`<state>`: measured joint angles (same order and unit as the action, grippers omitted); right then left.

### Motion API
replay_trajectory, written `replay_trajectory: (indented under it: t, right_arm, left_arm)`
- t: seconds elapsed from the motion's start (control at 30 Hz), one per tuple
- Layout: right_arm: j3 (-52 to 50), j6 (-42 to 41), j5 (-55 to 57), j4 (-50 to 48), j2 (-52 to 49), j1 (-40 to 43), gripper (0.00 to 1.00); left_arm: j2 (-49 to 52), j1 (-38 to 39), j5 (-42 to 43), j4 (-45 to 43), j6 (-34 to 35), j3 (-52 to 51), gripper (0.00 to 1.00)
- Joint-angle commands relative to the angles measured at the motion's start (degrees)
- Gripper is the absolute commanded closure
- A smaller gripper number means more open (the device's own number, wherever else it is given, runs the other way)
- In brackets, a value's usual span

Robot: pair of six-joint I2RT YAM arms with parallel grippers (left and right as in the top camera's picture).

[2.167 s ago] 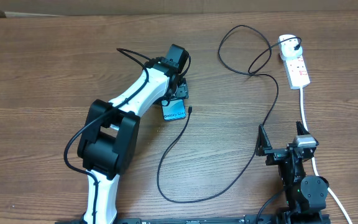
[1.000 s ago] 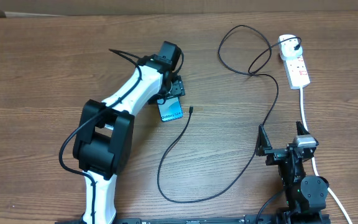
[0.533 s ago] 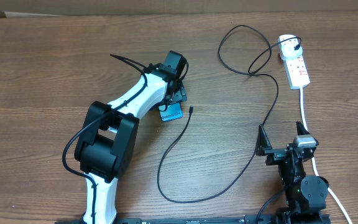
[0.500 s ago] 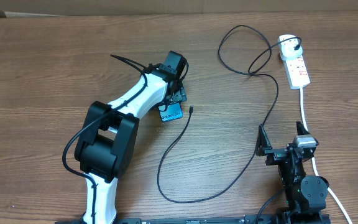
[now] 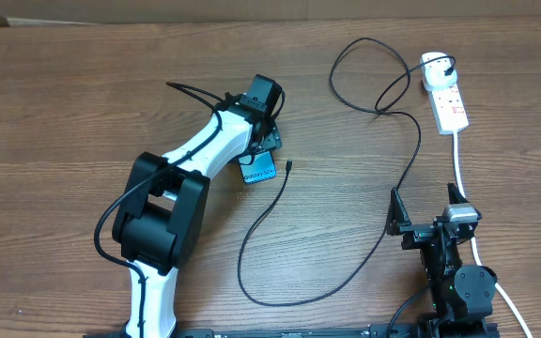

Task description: Plug charger to phone and switch on socket

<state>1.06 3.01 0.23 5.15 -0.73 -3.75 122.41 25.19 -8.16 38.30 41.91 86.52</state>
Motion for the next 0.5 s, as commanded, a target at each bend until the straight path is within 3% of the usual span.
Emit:
replay_trajectory:
  t: [0.0,0.47]
  right_arm:
    - [-0.6,0.1,-0.1,-0.3,0.6,0.1,0.00]
    - [-0.6,0.1,-0.1,-0.3,0.6,0.1,0.00]
  left_arm:
    - [1.4,-0.6,0.7,-0.2,0.6,-0.6,0.21]
    - [2.3,-0.3,-1.5,0.2,-0.6,-0.6,0.23]
